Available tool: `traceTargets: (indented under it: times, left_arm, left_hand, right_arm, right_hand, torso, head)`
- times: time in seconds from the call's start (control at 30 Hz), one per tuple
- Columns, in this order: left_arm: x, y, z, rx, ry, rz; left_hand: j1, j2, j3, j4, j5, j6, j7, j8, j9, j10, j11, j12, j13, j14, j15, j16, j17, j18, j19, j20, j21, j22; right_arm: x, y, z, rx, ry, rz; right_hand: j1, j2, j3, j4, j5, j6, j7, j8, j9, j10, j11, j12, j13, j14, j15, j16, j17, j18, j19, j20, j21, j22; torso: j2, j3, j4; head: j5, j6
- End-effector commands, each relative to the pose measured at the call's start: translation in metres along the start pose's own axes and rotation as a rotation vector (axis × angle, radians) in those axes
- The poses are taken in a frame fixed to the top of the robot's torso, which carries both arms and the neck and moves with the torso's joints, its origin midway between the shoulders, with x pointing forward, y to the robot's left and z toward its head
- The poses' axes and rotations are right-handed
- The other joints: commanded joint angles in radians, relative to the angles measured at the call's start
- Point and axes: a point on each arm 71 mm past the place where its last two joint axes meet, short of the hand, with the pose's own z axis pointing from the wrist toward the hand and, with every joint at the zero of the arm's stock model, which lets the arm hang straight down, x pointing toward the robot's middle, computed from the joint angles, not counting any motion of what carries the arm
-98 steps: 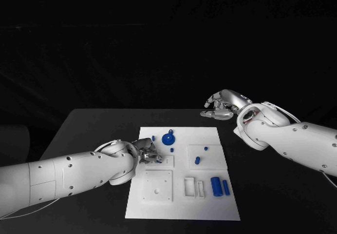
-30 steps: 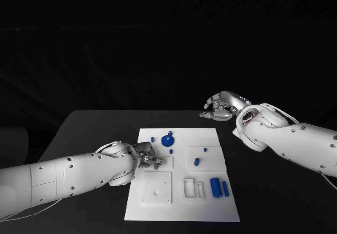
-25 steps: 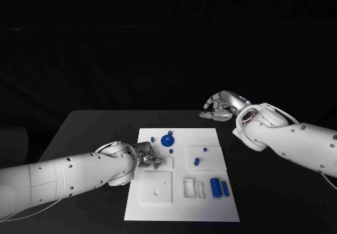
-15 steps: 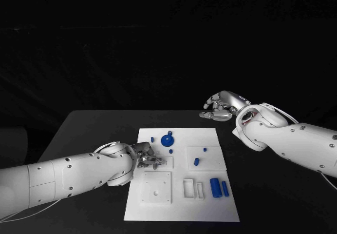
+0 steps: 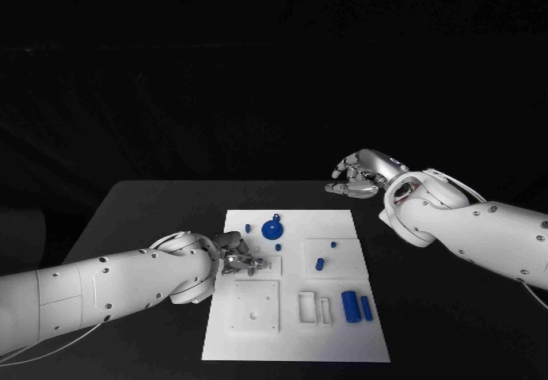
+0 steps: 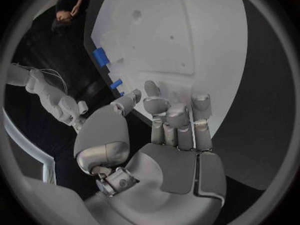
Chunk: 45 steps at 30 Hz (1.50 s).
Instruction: Assemble the parts on the task board
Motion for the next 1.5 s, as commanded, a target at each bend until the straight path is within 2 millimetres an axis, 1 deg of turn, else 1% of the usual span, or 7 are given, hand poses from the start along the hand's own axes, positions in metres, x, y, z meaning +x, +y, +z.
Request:
traceTargets:
  times: [0.03,0.33,0.43,0.6,0.77,1.03,1.5]
  left_arm:
    - [-0.003,-0.002,-0.002,0.019,0.02,-0.069]
    - [-0.051,-0.01,-0.01,0.041,-0.014,-0.191]
    - [-0.073,-0.012,-0.01,0.045,-0.011,-0.184]
    - [-0.102,-0.011,0.0,0.013,-0.031,-0.158]
    - [-0.113,-0.009,0.015,-0.029,-0.044,-0.085]
    - [-0.124,-0.007,0.032,-0.092,-0.051,0.036]
    - [-0.12,-0.009,0.047,-0.134,0.01,0.06]
  left_hand:
    - [0.009,-0.013,-0.003,0.009,-0.003,-0.013,0.001,-0.001,-0.002,-0.005,0.0,-0.01,-0.003,-0.006,-0.001,-0.007,-0.004,0.014,-0.002,-0.115,-0.003,0.006]
    - [0.046,-0.021,-0.031,0.006,-0.003,-0.079,0.032,-0.061,-0.033,-0.038,0.03,-0.091,-0.049,-0.049,0.026,-0.079,-0.047,0.002,-0.048,-0.102,-0.036,-0.004]
    - [0.071,-0.009,-0.033,-0.009,-0.003,-0.204,0.071,-0.144,-0.067,-0.08,0.067,-0.134,-0.067,-0.09,0.056,-0.12,-0.07,-0.008,-0.085,-0.091,-0.068,-0.015]
    - [0.11,0.023,-0.034,-0.032,-0.002,-0.269,0.112,-0.196,-0.092,-0.155,0.108,-0.225,-0.107,-0.158,0.102,-0.209,-0.115,-0.035,-0.151,-0.064,-0.133,-0.041]
    - [0.118,0.032,-0.044,-0.034,-0.003,-0.277,0.117,-0.206,-0.097,-0.152,0.112,-0.247,-0.117,-0.154,0.108,-0.225,-0.124,-0.042,-0.153,-0.06,-0.148,-0.05]
    - [0.067,0.014,-0.056,0.03,-0.003,-0.273,0.118,-0.209,-0.097,-0.144,0.112,-0.263,-0.121,-0.149,0.111,-0.234,-0.13,-0.045,-0.149,-0.059,-0.161,-0.056]
    - [0.072,0.028,-0.072,0.032,-0.003,-0.276,0.119,-0.211,-0.095,-0.147,0.114,-0.27,-0.12,-0.154,0.112,-0.237,-0.13,-0.046,-0.156,-0.059,-0.166,-0.054]
  right_arm:
    - [0.0,-0.001,-0.001,-0.007,0.0,-0.001]
    - [-0.001,-0.004,-0.001,0.0,-0.005,0.001]
    - [-0.001,-0.004,0.0,0.002,-0.005,0.001]
    - [-0.001,-0.005,0.0,0.005,-0.004,0.001]
    - [0.0,-0.004,0.001,0.006,-0.003,0.002]
    - [0.001,-0.002,0.003,0.002,0.0,0.005]
    - [0.002,0.0,0.004,-0.003,0.001,0.007]
  right_hand:
    - [-0.003,-0.001,-0.002,0.006,0.007,0.0,0.005,-0.004,-0.001,-0.009,-0.001,0.004,-0.001,0.001,-0.004,-0.004,0.001,0.029,-0.002,-0.004,-0.005,0.013]
    - [-0.004,-0.001,-0.004,0.007,0.007,-0.001,0.005,-0.005,-0.001,-0.009,-0.001,0.005,-0.002,0.001,-0.004,-0.004,0.002,0.029,-0.002,-0.004,-0.006,0.013]
    - [-0.004,-0.001,-0.004,0.007,0.007,-0.001,0.005,-0.005,-0.001,-0.009,-0.001,0.005,-0.002,0.001,-0.004,-0.004,0.002,0.029,-0.002,-0.004,-0.006,0.013]
    - [-0.004,-0.001,-0.005,0.007,0.007,-0.002,0.005,-0.006,-0.002,-0.009,-0.001,0.005,-0.002,0.001,-0.004,-0.004,0.002,0.029,-0.002,-0.004,-0.006,0.013]
    - [-0.004,-0.001,-0.005,0.007,0.008,-0.003,0.005,-0.006,-0.002,-0.009,-0.001,0.005,-0.002,0.001,-0.004,-0.004,0.002,0.029,-0.002,-0.004,-0.006,0.013]
    - [-0.003,-0.001,-0.005,0.007,0.008,-0.003,0.005,-0.006,-0.002,-0.008,-0.001,0.006,-0.003,0.002,-0.004,-0.004,0.002,0.029,-0.001,-0.005,-0.006,0.013]
    - [-0.002,-0.001,-0.005,0.008,0.009,-0.004,0.005,-0.007,-0.002,-0.008,-0.001,0.006,-0.003,0.002,-0.004,-0.005,0.002,0.029,-0.001,-0.005,-0.006,0.013]
  torso:
    - [0.0,0.0003,-0.0005]
    - [0.0,0.0013,-0.0004]
    - [0.0,0.0011,-0.0005]
    - [0.0,0.0015,-0.0003]
    - [0.002,-0.0006,-0.0009]
    - [0.003,-0.0002,-0.0026]
    - [0.006,-0.0014,-0.0051]
  head:
    - [0.001,0.003]
    - [0.004,0.014]
    - [0.006,0.019]
    - [0.009,0.027]
    - [0.012,0.031]
    - [0.005,0.028]
    - [0.006,0.025]
